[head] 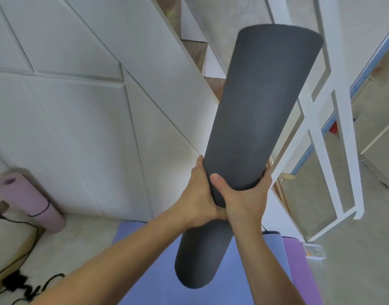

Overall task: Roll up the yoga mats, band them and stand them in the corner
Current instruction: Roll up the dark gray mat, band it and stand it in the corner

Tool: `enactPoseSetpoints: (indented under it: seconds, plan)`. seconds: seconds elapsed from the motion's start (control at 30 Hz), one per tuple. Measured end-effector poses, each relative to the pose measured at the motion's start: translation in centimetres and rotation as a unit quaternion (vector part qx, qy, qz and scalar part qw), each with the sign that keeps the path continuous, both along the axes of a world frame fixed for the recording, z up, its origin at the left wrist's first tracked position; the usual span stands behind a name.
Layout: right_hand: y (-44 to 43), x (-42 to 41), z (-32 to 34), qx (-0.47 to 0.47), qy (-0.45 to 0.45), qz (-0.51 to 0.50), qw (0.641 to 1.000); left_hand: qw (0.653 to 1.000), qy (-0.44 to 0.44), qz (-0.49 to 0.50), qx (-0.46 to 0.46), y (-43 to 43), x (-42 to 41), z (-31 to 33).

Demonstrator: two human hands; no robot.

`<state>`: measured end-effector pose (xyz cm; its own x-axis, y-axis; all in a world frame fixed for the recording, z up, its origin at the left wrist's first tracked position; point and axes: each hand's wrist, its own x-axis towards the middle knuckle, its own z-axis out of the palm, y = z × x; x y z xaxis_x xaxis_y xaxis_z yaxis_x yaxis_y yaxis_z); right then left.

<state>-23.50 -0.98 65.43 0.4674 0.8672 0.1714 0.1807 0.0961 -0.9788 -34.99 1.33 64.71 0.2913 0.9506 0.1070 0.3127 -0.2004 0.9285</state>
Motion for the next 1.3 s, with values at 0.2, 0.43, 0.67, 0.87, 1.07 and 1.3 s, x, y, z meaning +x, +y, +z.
enactPoseSetpoints:
  seconds: [0.2, 0.43, 0.67, 0.87, 1.07, 1.3]
  plan:
    - [-0.1, 3.0, 2.5, 0.029, 0.022, 0.154, 0.987, 0.998, -0.035, -0.035, -0.033, 1.4, -3.2, 1.7]
    - [1.9, 4.6, 1.1, 0.002, 0.112, 0.227, 0.967, 0.975, -0.017, -0.185, -0.12, 2.9, -5.5, 2.3]
    - [0.0, 1.4, -4.7, -0.086, 0.025, 0.182, 0.979, 0.983, -0.171, -0.042, -0.051, 2.0, -5.2, 5.4]
    - [-0.4, 0.3, -11.0, -0.195, -0.068, 0.238, 0.949, 0.98, -0.185, 0.011, -0.072, 0.7, -6.8, 0.4]
    - [1.4, -1.4, -25.5, -0.266, -0.096, 0.294, 0.913, 0.971, -0.153, 0.065, -0.174, 0.7, -10.1, -12.8]
    - [4.9, -5.8, -47.6, -0.312, -0.156, 0.349, 0.87, 0.941, -0.16, 0.177, -0.241, 3.7, -14.8, -30.3]
